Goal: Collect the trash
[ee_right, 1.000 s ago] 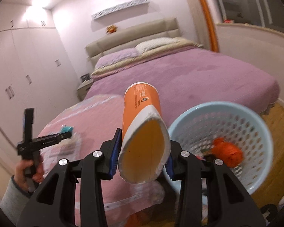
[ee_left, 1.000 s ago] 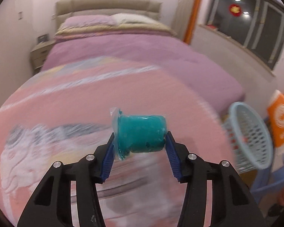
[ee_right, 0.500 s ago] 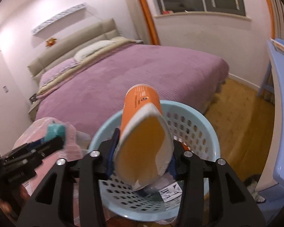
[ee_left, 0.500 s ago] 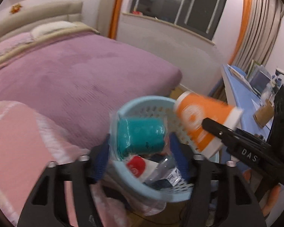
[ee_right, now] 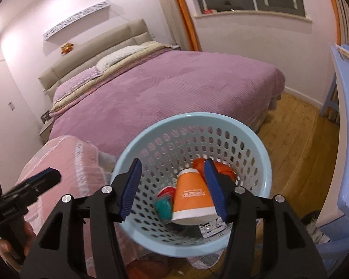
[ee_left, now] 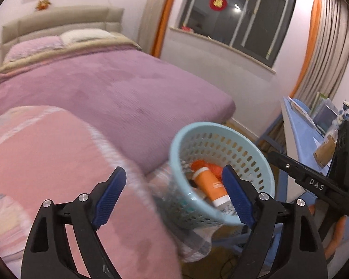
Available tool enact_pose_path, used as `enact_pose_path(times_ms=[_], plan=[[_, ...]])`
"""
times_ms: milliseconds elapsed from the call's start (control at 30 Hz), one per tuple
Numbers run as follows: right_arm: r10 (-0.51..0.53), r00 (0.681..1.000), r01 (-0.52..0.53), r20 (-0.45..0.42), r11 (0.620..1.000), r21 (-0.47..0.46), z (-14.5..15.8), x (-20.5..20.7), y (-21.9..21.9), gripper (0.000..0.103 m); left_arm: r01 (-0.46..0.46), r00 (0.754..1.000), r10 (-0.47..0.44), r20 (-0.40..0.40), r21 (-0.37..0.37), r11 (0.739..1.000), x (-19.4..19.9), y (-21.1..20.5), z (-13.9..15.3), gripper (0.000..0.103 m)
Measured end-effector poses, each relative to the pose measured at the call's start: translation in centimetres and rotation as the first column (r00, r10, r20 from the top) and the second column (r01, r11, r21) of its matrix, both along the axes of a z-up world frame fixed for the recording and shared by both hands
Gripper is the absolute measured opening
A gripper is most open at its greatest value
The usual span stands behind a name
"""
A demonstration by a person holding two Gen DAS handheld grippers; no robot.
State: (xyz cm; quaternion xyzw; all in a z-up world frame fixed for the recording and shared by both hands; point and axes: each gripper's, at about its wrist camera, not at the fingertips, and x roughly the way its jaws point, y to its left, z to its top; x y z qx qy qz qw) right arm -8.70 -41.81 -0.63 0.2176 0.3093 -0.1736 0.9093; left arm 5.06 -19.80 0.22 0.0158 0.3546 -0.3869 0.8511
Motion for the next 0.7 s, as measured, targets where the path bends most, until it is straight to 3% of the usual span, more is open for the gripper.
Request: enact_pose_path(times_ms=[200, 267, 567, 700], plan=[[0.049, 0.998, -0.046, 0.034, 0.996, -0.075, 1.6, -0.7, 4.6, 0.053, -0.154, 0.979, 0.153, 0.132, -0.004, 0.988, -3.0, 5.0, 1.3, 0.088], [0.047, 0.998, -0.041, 0.048, 0.992, -0.118, 2.0, -0.9, 6.4, 0.059, -0.203, 0.960, 0.200, 0.198, -0.005, 0.979, -4.4, 6.6, 1.5, 0.089], [0.009, 0.994, 0.028, 0.113, 0.946, -0.323, 2.5, -1.8, 12.3, 0.060, -0.361, 0.848, 0.339, 0.407, -0.023, 0.932, -8.1, 9.3, 0.4, 0.092], [-0.010, 0.993, 0.055, 0.120, 0.927, -0.372, 2.6, -1.8, 13.5, 0.060, -0.351, 0.845, 0.321, 0.428, -0.009, 0.936, -8.5, 9.1, -0.1, 0.092]])
